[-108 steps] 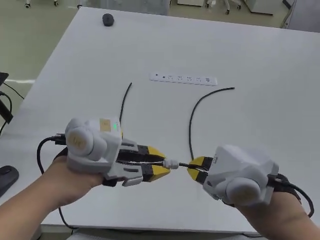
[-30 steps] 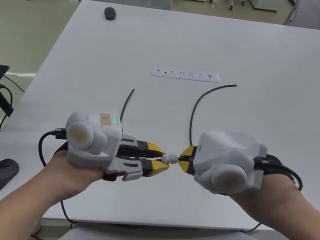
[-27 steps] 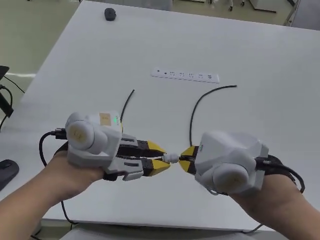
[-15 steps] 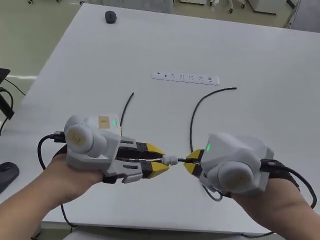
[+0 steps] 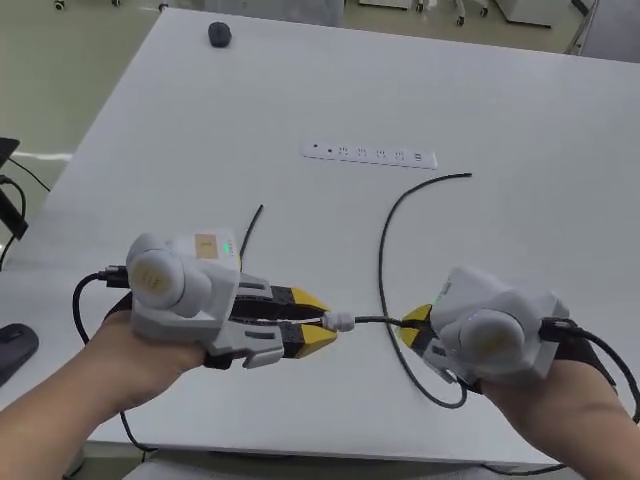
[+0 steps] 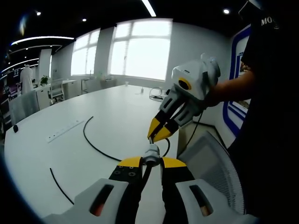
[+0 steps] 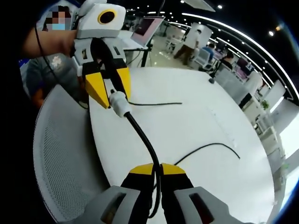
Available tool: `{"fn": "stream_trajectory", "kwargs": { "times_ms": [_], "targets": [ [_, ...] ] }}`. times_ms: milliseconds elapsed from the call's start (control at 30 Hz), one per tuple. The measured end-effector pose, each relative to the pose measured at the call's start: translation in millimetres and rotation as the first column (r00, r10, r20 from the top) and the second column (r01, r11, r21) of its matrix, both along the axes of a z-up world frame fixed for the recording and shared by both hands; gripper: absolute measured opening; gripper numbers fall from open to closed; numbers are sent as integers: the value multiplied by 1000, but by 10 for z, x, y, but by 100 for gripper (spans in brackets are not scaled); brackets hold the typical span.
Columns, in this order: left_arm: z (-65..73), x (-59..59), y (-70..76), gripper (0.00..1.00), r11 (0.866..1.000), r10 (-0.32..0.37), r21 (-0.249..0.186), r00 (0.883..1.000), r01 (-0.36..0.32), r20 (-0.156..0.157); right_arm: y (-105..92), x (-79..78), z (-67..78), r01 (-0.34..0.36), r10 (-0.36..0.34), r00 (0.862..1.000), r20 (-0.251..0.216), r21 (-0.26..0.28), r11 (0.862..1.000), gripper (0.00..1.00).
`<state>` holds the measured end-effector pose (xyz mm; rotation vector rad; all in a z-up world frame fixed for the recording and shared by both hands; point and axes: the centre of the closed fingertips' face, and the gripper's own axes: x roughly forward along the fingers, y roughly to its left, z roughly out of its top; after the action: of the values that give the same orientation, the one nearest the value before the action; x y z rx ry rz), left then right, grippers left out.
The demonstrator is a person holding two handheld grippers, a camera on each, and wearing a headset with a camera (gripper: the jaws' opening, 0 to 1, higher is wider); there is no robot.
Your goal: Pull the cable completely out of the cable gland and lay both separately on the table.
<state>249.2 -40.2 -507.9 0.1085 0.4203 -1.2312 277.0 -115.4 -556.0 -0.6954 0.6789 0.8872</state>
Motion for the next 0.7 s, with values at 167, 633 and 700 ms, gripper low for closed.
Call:
{"fn": "stream_trajectory", "kwargs": {
  "times_ms": [167, 633, 700],
  "targets": [
    [-14, -17, -31, 15, 1000, -2, 1, 1000, 2, -5, -128, 10, -98, 42, -42, 999, -16, 0, 999, 0],
    [-48, -42, -88, 15, 1000, 1, 18, 1000, -1, -8, -225, -45, -236, 101, -98, 993, -66, 40, 994, 0],
    [-43, -34, -78, 15, 1000, 7, 17, 1000, -6, -9, -226, -56, -218, 98, -95, 993, -67, 50, 994, 0]
  ]
}}
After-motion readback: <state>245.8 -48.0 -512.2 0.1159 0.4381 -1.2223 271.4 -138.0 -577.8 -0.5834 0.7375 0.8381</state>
